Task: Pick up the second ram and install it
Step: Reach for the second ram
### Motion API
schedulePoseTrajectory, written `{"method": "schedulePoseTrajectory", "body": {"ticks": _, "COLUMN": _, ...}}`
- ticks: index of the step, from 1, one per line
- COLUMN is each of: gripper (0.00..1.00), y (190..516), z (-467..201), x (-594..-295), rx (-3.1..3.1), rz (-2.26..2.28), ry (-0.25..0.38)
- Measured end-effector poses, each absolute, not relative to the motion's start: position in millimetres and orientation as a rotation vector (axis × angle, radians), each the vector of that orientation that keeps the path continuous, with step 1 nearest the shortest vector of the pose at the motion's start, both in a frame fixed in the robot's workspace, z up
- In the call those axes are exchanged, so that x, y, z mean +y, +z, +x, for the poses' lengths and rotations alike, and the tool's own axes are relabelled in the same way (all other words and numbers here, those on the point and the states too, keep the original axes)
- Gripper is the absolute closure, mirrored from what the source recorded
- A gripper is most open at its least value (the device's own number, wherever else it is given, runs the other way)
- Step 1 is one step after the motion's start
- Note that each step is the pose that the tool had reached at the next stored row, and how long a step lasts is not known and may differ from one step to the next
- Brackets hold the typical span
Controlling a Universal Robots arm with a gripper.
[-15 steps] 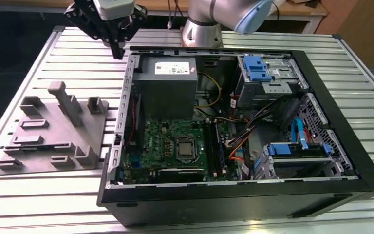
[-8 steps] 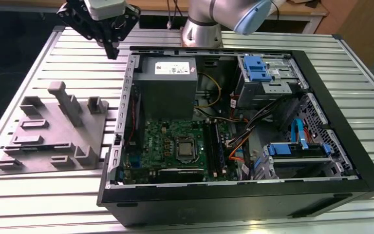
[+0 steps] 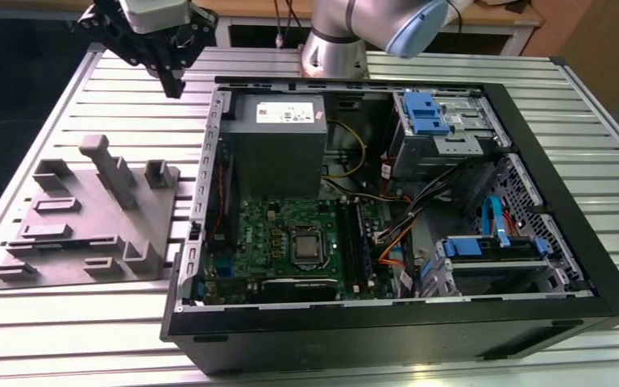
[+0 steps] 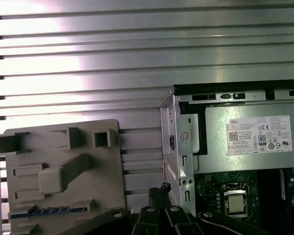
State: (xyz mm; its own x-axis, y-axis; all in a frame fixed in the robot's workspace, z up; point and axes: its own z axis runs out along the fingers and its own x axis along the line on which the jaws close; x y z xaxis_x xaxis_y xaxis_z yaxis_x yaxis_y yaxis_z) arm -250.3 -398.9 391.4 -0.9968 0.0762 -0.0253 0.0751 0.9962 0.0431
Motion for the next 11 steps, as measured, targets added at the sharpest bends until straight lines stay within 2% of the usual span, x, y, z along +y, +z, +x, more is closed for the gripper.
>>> {"method": "schedulePoseTrajectory", "body": {"ticks": 11, "gripper": 0.9, "y": 391.3, "z": -271.5, "x": -398.9, "rx": 3.112, "rz": 0.118, "ry": 0.066}}
